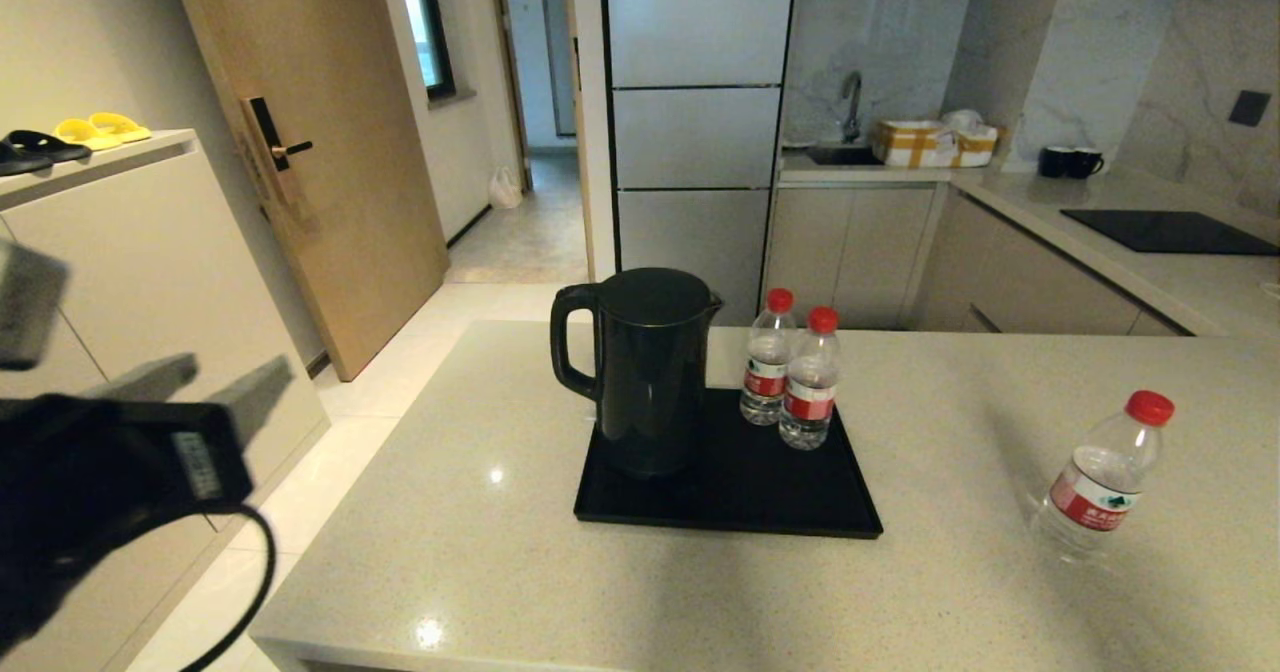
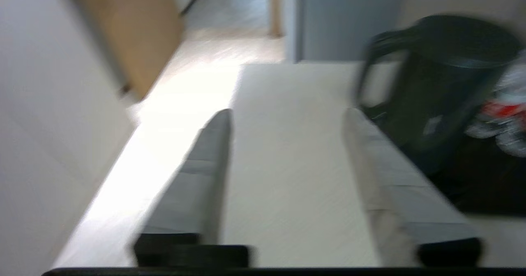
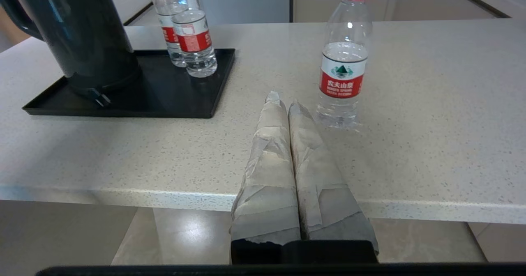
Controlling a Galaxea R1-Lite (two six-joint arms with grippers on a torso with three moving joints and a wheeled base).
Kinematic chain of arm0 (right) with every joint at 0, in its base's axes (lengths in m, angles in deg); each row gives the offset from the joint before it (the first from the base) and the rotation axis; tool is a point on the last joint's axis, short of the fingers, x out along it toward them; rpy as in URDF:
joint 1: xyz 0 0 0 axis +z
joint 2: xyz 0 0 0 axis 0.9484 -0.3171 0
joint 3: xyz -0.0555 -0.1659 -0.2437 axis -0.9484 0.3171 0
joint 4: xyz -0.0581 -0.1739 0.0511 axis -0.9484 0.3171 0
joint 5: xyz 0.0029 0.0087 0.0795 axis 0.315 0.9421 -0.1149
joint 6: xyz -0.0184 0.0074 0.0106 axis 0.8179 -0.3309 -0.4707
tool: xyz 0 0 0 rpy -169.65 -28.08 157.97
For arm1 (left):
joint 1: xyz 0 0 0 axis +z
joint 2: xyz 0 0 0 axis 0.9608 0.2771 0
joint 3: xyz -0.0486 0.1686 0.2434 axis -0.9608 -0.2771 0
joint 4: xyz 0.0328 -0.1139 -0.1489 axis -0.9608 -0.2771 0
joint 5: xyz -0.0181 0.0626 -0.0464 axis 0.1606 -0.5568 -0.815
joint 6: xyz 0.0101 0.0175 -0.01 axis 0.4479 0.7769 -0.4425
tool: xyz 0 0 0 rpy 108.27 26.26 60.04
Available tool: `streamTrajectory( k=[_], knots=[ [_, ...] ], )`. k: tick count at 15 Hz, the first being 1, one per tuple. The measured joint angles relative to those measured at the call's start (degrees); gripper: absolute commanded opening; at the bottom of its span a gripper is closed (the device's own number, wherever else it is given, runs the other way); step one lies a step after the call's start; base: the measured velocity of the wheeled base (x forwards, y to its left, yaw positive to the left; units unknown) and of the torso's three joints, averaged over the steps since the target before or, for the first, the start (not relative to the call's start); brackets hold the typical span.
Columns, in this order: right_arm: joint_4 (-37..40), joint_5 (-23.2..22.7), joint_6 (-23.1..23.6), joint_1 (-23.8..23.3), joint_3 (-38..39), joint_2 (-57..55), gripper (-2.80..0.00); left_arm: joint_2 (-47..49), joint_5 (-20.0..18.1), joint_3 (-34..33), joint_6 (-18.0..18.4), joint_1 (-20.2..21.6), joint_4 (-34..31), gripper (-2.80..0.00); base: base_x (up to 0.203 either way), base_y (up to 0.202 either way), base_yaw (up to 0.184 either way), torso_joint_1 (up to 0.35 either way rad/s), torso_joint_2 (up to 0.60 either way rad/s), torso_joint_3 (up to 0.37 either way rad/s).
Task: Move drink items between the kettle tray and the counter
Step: Return the bottled water to its original position
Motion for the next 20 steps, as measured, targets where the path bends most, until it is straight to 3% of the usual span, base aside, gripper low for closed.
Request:
streamTrajectory(
  k=[4, 5, 7, 9, 12, 14, 16, 18, 20],
  knots=[
    [0.0, 0.0, 0.0, 0.0, 0.0, 0.0, -2.8, -24.4, -1.1, 7.2, -0.6, 11.7, -31.6, -2.8, 0.0, 0.0, 0.0, 0.0, 0.0, 0.0],
    [0.0, 0.0, 0.0, 0.0, 0.0, 0.0, -2.8, -29.6, -1.0, 10.7, -2.2, 14.2, -40.5, -2.8, 0.0, 0.0, 0.0, 0.0, 0.0, 0.0],
    [0.0, 0.0, 0.0, 0.0, 0.0, 0.0, -2.8, -37.2, -1.9, 22.7, -7.6, 18.0, -60.2, -2.8, 0.0, 0.0, 0.0, 0.0, 0.0, 0.0],
    [0.0, 0.0, 0.0, 0.0, 0.0, 0.0, -2.8, -40.5, -5.0, 35.5, -9.9, 21.4, -78.0, -2.8, 0.0, 0.0, 0.0, 0.0, 0.0, 0.0],
    [0.0, 0.0, 0.0, 0.0, 0.0, 0.0, -2.8, -43.6, -13.0, 46.1, -5.0, 31.4, -96.9, -2.8, 0.0, 0.0, 0.0, 0.0, 0.0, 0.0],
    [0.0, 0.0, 0.0, 0.1, 0.0, 0.0, -2.8, -47.8, -20.1, 45.3, -1.4, 33.5, -102.8, -2.8, 0.0, 0.0, 0.0, 0.0, 0.0, 0.0],
    [0.0, 0.0, 0.0, 0.0, 0.0, 0.0, -2.8, -52.3, -25.3, 37.0, -0.3, 33.7, -101.4, -2.8, 0.0, 0.0, 0.0, 0.0, 0.0, 0.0],
    [0.0, 0.0, 0.0, 0.0, 0.0, 0.0, -2.8, -55.0, -28.1, 24.3, -0.5, 33.5, -94.4, -2.8, 0.0, 0.0, 0.0, 0.0, 0.0, 0.0],
    [0.0, 0.0, 0.0, 0.0, 0.0, 0.0, -2.8, -56.6, -29.0, 8.2, 0.7, 33.2, -80.9, -2.8, 0.0, 0.0, 0.0, 0.0, 0.0, 0.0]
  ],
)
